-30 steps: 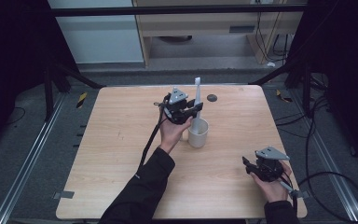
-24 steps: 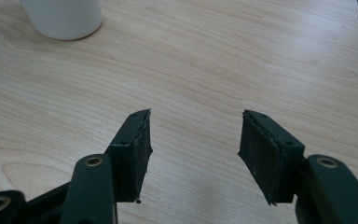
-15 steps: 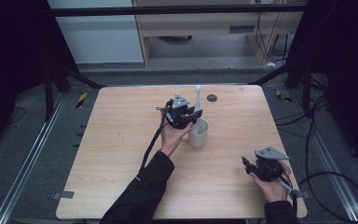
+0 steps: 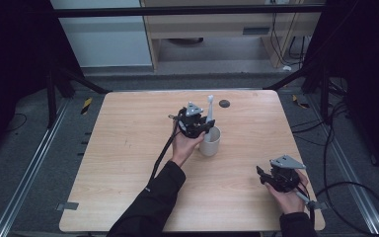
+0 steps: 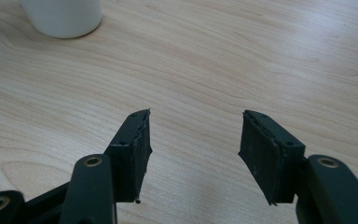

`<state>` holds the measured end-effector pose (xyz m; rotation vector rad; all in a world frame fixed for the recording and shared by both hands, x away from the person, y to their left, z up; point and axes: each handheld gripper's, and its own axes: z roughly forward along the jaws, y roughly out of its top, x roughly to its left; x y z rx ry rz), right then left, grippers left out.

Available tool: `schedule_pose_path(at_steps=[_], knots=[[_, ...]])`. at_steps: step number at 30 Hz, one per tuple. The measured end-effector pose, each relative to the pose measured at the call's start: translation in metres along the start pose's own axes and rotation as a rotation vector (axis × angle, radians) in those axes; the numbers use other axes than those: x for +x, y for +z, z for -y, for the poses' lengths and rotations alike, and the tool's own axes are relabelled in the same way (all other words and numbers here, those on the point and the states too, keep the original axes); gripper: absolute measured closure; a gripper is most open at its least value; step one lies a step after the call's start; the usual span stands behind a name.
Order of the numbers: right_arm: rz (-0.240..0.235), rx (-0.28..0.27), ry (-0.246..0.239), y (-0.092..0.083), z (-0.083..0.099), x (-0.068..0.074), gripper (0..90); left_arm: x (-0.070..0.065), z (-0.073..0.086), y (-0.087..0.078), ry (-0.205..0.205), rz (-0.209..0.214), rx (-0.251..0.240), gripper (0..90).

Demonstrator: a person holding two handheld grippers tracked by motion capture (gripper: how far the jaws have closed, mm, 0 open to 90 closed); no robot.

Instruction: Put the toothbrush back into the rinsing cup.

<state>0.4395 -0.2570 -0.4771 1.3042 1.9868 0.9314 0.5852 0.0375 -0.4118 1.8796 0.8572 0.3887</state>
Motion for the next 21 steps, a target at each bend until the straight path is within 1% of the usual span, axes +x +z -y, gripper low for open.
schedule_pose_path(at_steps=[2, 7, 21], knots=[[0.001, 0.0, 0.0, -0.0001, -0.0001, 0.0001, 42.9, 0.0004, 0.0019, 0.0017, -0.001, -0.001, 0.006, 67.3], [0.0, 0.001, 0.001, 0.0001, 0.0, 0.0002, 42.8, 0.0009, 0.0029, 0.0028, -0.003, 0.004, 0.003, 67.2], [0.0, 0.003, 0.002, 0.0003, 0.0001, 0.0004, 42.2, 0.0008, 0.0048, 0.0081, -0.001, -0.009, -0.022, 66.7]])
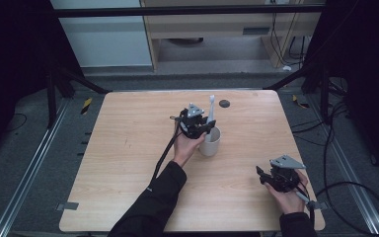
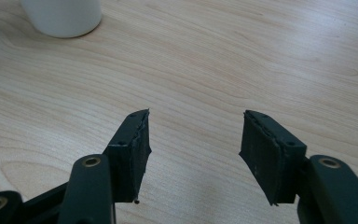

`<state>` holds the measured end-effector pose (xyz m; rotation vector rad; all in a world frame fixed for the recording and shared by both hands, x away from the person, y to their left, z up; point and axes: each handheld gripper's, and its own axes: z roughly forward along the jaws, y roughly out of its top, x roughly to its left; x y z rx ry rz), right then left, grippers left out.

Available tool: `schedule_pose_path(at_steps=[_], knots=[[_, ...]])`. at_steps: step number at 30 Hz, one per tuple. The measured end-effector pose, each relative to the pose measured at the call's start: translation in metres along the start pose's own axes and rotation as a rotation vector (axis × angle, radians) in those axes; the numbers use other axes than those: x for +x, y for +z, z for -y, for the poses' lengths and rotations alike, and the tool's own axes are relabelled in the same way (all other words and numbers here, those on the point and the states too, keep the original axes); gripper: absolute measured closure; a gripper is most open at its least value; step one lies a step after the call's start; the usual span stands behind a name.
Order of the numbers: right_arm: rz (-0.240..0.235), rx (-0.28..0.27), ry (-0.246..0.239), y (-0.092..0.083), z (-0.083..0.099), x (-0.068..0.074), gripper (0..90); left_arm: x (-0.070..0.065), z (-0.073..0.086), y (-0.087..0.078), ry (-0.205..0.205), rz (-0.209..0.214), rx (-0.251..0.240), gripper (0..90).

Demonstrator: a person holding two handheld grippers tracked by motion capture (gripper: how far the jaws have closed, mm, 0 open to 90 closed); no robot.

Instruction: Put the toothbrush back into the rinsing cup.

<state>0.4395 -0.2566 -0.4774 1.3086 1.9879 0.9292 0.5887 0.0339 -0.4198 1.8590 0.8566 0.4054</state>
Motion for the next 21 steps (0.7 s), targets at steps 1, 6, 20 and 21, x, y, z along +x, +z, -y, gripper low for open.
schedule_pose_path(at_steps=[1, 6, 20, 21], knots=[[-0.001, 0.001, 0.0, 0.0, 0.0, 0.0, 42.2, 0.0, 0.0, 0.0003, -0.001, -0.001, -0.001, 66.7], [0.001, -0.001, -0.002, 0.0001, 0.0, -0.0001, 42.1, 0.0, 0.0, 0.0, -0.002, 0.002, 0.002, 66.5], [0.0, -0.001, -0.002, 0.0, -0.0002, 0.0001, 42.1, 0.0012, 0.0043, -0.0038, 0.002, 0.012, 0.012, 64.4], [-0.001, 0.0, -0.001, -0.0001, -0.0003, 0.0003, 42.2, 0.0013, 0.0047, -0.0052, 0.006, 0.011, 0.012, 64.4]])
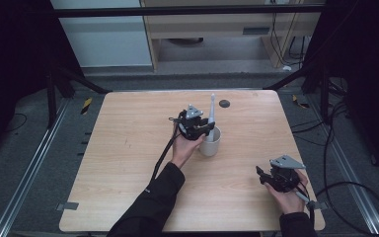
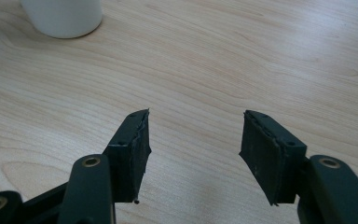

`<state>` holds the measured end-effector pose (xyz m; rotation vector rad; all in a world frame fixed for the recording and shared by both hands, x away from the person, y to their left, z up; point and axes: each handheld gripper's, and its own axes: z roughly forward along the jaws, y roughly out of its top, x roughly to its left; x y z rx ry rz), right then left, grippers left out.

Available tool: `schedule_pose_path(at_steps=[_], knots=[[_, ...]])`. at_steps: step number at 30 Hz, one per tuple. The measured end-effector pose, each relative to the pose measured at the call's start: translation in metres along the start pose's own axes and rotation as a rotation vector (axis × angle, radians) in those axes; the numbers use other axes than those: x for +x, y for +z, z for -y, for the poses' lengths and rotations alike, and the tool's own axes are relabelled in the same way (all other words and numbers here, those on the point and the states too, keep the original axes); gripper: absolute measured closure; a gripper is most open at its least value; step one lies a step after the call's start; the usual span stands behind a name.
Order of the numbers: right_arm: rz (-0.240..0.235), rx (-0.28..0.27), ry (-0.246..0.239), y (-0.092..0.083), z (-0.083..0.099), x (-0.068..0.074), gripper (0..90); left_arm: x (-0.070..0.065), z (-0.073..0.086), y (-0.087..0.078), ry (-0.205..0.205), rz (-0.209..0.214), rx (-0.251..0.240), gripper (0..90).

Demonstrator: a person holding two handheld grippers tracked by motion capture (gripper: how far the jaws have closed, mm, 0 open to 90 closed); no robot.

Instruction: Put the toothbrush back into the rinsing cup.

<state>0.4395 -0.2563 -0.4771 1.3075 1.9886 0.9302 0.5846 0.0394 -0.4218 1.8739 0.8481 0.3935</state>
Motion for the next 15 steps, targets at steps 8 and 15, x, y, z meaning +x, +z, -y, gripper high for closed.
schedule_pose_path(at_steps=[8, 15], knots=[[0.007, -0.003, -0.002, -0.001, 0.0, 0.0, 41.9, 0.003, 0.003, -0.023, 0.012, 0.007, 0.003, 61.4], [0.011, -0.002, 0.004, -0.001, 0.0, -0.001, 40.2, 0.007, 0.008, -0.062, 0.042, 0.003, 0.011, 58.1]])
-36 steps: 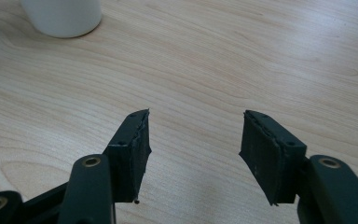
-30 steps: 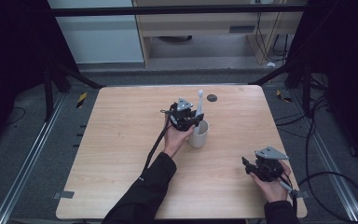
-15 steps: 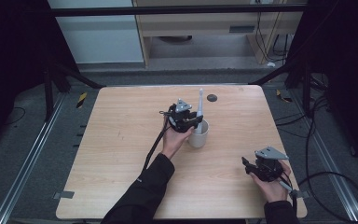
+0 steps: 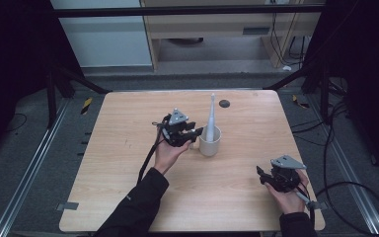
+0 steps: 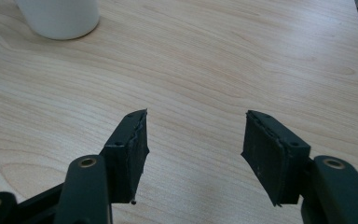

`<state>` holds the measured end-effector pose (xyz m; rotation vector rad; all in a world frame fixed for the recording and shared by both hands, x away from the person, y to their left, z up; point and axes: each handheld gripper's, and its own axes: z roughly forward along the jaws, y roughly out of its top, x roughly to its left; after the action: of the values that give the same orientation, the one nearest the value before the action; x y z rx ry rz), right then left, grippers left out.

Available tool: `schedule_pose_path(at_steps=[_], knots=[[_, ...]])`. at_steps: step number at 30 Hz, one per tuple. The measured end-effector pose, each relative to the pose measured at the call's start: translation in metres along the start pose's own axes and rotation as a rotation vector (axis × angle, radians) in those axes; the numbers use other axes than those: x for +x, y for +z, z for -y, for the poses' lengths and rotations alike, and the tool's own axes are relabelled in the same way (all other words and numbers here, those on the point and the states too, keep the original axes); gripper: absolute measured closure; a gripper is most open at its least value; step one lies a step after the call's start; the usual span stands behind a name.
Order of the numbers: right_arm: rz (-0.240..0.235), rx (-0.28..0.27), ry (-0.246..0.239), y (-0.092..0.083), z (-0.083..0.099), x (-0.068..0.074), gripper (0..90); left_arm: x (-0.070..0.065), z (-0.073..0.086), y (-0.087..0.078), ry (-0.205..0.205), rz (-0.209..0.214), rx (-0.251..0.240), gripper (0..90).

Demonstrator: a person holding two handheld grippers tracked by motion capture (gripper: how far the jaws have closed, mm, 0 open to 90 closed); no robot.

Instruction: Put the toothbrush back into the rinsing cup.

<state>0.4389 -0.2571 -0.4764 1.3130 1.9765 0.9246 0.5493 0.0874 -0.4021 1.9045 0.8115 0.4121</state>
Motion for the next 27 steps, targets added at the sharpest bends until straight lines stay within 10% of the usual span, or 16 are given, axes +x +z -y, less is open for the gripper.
schedule_pose_path(at_steps=[27], knots=[[0.005, 0.01, 0.017, 0.0, 0.002, 0.002, 33.9, 0.043, 0.101, -0.109, -0.035, -0.177, 0.087, 41.5]])
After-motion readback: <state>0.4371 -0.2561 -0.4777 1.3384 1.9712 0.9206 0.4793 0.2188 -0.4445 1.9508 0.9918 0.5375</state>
